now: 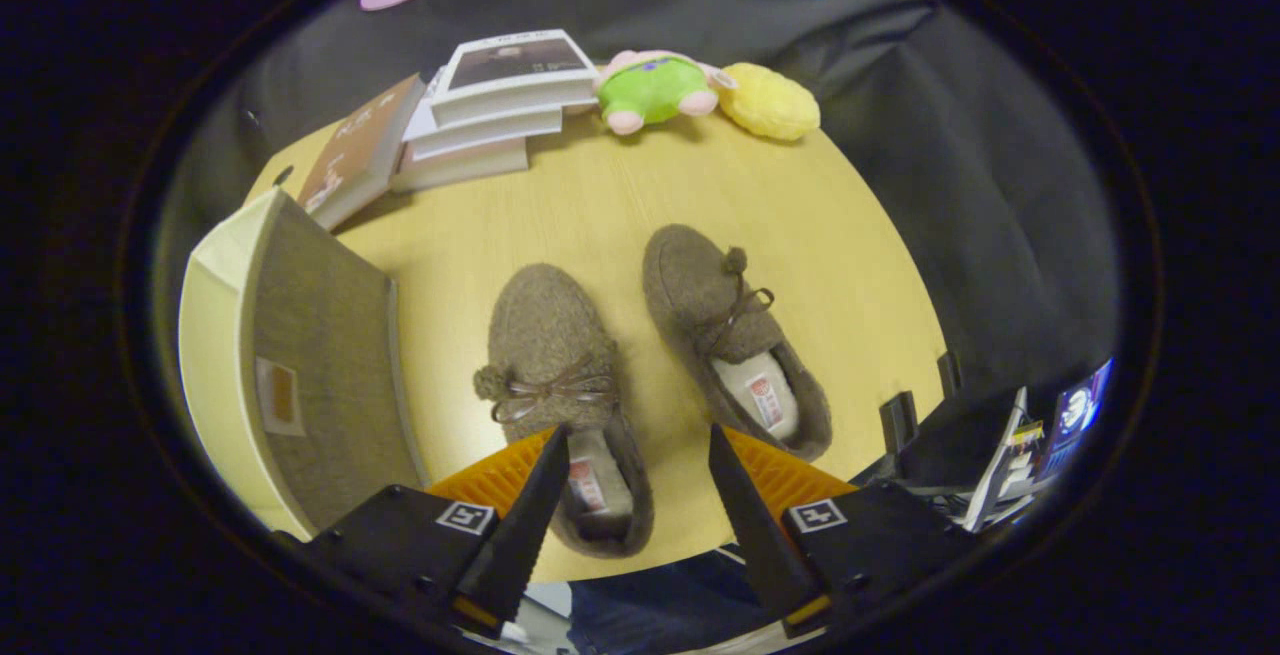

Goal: Open the storage box then place both shoes into the box .Put the left shoe in first, then the right shoe, with the right side of both shoes facing outward in a uniform manner.

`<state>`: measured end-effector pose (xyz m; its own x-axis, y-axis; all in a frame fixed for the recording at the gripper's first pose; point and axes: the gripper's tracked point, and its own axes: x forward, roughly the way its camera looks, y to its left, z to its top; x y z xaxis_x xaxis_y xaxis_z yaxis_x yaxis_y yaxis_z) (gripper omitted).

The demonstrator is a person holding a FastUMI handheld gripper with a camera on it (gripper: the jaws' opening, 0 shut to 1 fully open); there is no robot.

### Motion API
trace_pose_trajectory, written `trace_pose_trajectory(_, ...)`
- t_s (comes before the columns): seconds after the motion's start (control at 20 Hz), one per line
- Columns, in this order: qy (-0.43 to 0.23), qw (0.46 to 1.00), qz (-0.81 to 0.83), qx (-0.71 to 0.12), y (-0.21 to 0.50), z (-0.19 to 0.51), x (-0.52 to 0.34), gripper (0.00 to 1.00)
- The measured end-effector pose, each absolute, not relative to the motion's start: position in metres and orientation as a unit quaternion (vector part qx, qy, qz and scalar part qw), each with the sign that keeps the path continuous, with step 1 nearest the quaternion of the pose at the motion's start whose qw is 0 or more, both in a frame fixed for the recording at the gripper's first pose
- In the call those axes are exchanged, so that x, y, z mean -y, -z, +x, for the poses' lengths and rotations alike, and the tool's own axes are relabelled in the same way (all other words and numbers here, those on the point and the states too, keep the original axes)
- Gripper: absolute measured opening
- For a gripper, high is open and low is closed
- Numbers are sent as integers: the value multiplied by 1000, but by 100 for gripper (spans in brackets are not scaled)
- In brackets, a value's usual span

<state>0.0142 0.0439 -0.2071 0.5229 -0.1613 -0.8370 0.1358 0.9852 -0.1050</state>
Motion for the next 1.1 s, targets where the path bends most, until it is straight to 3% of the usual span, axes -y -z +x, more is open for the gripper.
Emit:
trace_pose_trajectory(0.5, 39, 839, -32, -541, 247, 17, -36, 53)
trace_pose_trajectory(0.6, 33, 830, -20, -556, 255, 14, -35, 53)
trace_pose_trajectory(0.8, -10, 819, 13, -574, 265, 13, -50, 10)
trace_pose_trajectory(1.1, -29, 815, -17, -578, 270, 12, -56, 8)
